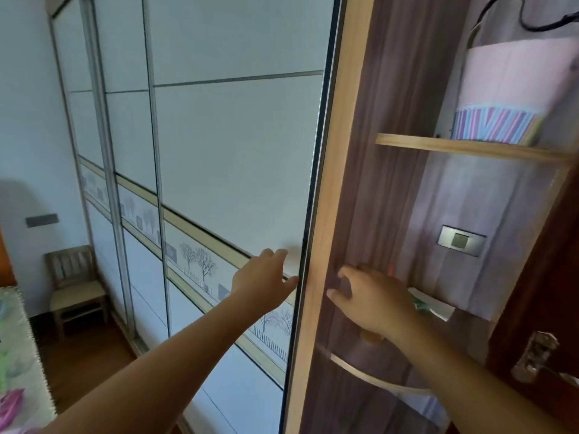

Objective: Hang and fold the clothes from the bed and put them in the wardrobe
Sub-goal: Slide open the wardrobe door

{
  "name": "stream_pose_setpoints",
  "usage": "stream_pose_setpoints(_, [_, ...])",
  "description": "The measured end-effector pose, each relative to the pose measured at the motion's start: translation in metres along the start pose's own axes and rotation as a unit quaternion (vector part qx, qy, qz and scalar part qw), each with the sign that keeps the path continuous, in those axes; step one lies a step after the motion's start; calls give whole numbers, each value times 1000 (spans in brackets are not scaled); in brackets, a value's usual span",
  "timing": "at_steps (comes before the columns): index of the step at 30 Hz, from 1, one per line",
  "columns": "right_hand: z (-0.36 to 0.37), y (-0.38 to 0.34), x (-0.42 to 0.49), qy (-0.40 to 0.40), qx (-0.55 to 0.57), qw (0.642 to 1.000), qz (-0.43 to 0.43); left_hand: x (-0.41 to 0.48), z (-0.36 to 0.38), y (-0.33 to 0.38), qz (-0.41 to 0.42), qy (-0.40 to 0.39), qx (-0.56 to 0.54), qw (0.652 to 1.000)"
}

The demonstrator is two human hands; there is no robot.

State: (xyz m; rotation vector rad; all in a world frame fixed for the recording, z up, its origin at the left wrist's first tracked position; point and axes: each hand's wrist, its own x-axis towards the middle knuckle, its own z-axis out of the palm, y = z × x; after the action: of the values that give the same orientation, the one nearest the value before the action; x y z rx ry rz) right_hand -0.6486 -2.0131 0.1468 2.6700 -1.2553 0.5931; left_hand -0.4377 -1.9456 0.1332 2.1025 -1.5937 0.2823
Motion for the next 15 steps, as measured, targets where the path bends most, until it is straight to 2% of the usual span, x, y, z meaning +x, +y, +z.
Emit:
stream_pose_setpoints(8, [7, -8, 4, 18, -42, 999, 6, 25, 21, -6, 45, 16, -36, 998])
stream_pose_setpoints(15, [2, -31, -15, 19, -13, 999, 31, 29, 23, -8, 59, 23, -40, 997])
